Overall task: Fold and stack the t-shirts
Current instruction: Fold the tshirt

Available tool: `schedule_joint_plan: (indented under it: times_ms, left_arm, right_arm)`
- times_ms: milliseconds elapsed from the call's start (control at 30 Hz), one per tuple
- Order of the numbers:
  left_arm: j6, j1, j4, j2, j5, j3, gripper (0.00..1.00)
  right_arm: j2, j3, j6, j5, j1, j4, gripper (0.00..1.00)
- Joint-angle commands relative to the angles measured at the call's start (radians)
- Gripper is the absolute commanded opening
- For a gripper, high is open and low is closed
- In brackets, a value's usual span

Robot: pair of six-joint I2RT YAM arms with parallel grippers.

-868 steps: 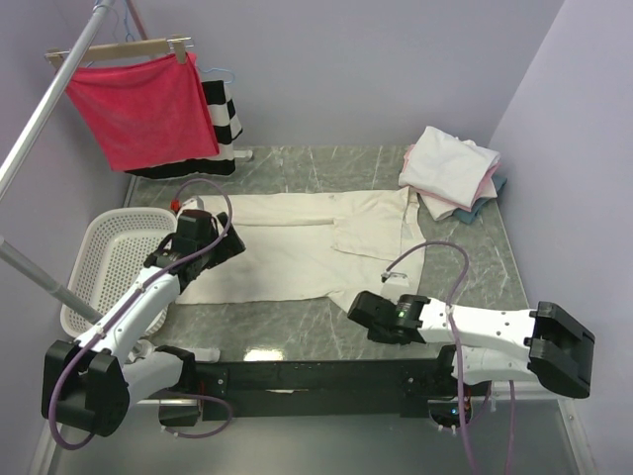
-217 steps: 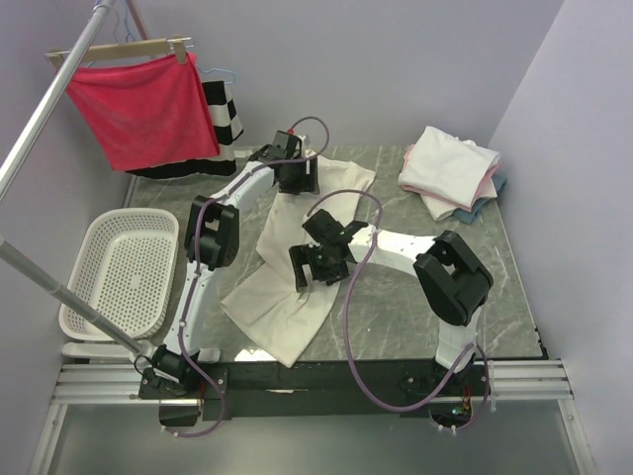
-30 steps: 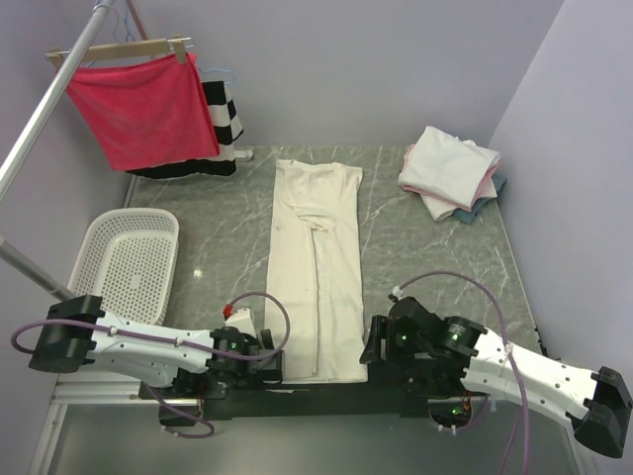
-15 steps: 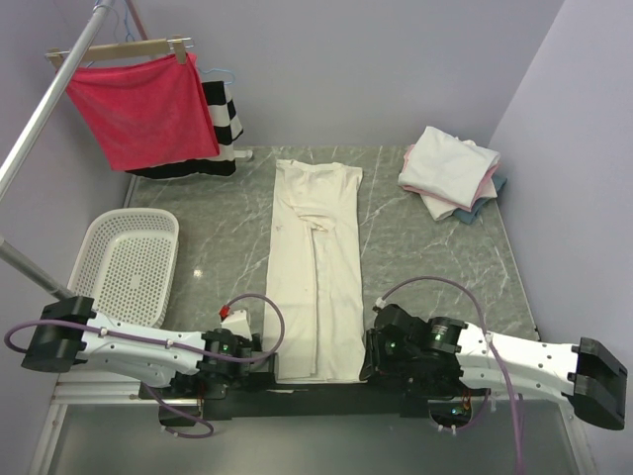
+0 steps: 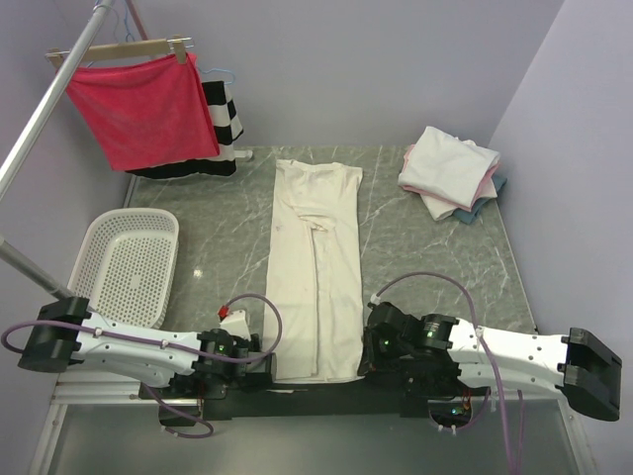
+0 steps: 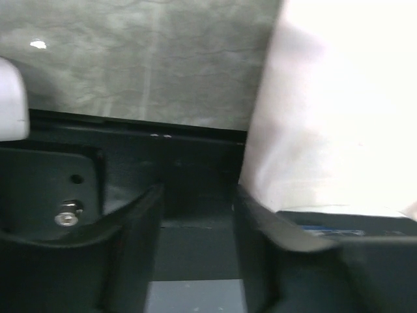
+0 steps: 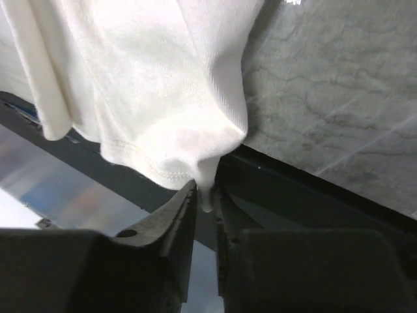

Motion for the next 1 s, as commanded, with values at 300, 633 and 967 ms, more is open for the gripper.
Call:
schedule_joint_plan:
  times_ms: [300,633,967]
  left_arm:
    - [0.058,-0.014,0.262,0.027,-0.117,0.091,0.64]
    - [0.021,-0.024,0.162,0.041,-0.134,0.151,0.64]
    - [-0.023,-0.027,0.023,0.104,-0.06,0.16,0.63]
  right_arm:
    - [-0.004,0.034,-0.008,0.05,0.007,-0.014,0.39]
    - [-0.002,0.043,-0.017,0.064,0.007,-0.026,0.39]
    - [-0.004,0.041,-0.017,0.059,0.007,-0.03,0.39]
